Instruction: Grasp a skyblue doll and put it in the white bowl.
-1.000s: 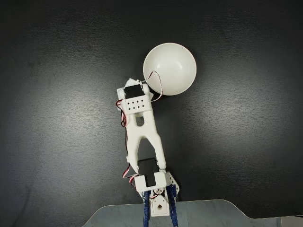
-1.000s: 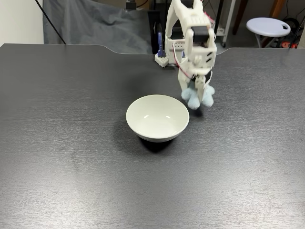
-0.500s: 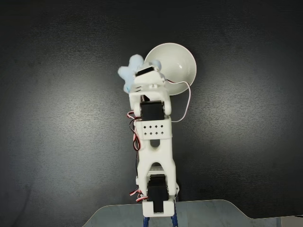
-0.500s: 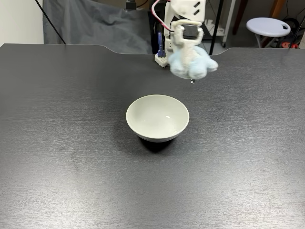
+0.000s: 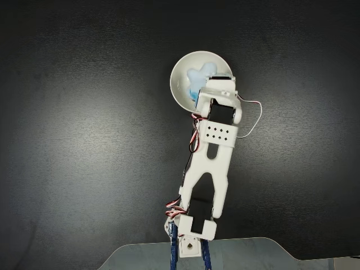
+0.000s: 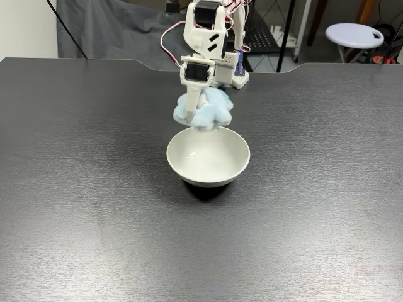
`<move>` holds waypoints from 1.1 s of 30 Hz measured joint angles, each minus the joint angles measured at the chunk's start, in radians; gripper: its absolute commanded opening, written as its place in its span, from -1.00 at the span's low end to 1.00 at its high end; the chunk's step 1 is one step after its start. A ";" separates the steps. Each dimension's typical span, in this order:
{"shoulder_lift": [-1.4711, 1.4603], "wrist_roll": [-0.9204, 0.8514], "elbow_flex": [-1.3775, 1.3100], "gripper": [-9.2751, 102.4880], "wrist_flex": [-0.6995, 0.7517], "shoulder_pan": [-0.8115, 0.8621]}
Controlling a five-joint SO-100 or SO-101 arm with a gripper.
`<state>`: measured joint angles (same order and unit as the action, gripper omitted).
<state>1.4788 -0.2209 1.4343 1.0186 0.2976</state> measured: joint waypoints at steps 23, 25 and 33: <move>-0.086 0.000 -0.002 -0.85 -0.161 -0.089; -0.086 0.000 -0.002 -0.82 -0.161 -0.109; -0.087 0.000 -0.002 -0.26 -0.161 -0.117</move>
<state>1.3913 -0.2209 1.4327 0.8575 0.1810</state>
